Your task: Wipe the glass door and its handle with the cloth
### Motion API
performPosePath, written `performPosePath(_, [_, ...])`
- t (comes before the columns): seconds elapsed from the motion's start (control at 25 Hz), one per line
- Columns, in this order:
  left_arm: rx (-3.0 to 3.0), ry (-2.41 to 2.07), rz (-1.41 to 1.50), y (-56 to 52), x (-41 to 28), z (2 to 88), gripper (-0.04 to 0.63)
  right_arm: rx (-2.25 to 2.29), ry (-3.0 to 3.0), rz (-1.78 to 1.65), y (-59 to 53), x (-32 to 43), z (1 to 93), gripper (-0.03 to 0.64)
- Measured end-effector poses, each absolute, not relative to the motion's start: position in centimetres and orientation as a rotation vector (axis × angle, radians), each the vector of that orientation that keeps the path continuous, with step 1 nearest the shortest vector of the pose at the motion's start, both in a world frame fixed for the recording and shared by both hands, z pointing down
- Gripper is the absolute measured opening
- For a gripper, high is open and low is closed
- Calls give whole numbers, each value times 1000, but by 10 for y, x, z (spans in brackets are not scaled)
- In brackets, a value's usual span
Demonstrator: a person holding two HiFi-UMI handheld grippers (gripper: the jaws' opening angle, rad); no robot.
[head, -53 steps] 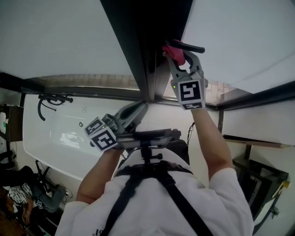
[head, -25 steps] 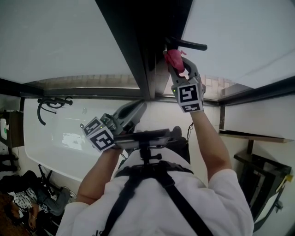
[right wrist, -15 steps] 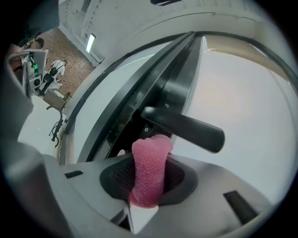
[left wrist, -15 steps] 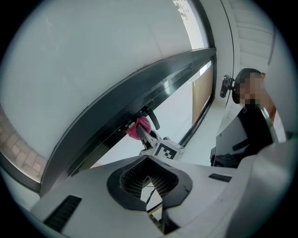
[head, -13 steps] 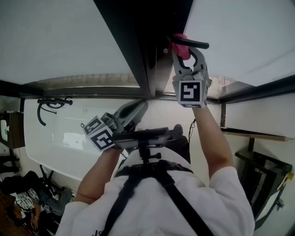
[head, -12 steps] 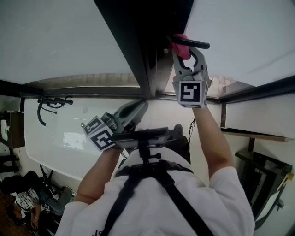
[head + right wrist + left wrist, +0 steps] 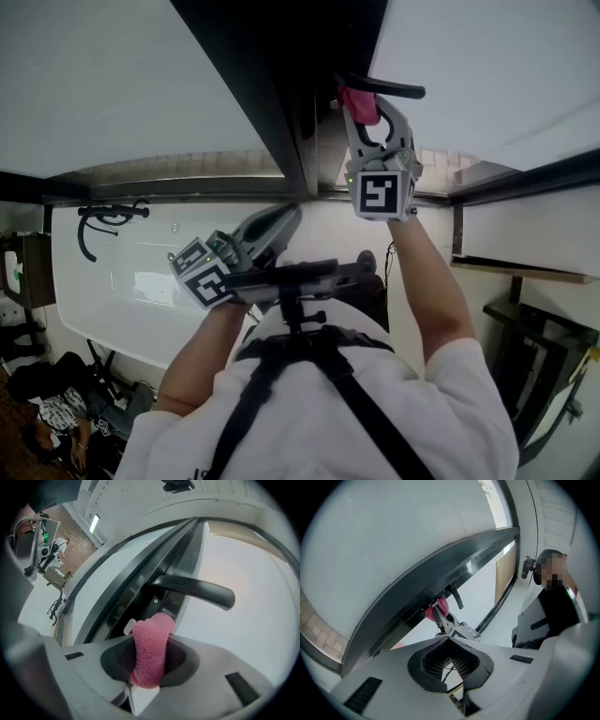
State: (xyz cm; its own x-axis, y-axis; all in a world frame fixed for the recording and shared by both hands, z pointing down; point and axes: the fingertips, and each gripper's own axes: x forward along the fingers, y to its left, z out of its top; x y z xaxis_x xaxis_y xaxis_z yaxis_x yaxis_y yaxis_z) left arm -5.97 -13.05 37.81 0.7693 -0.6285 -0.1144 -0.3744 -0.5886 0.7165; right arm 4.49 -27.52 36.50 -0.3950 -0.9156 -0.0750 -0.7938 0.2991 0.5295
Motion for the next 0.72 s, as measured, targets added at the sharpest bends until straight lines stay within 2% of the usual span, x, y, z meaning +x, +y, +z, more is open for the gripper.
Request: performPosePath(0.72, [2248,-773,-461,-130,-64,381,-8,1548,-2326,-561,-281,46,416,101])
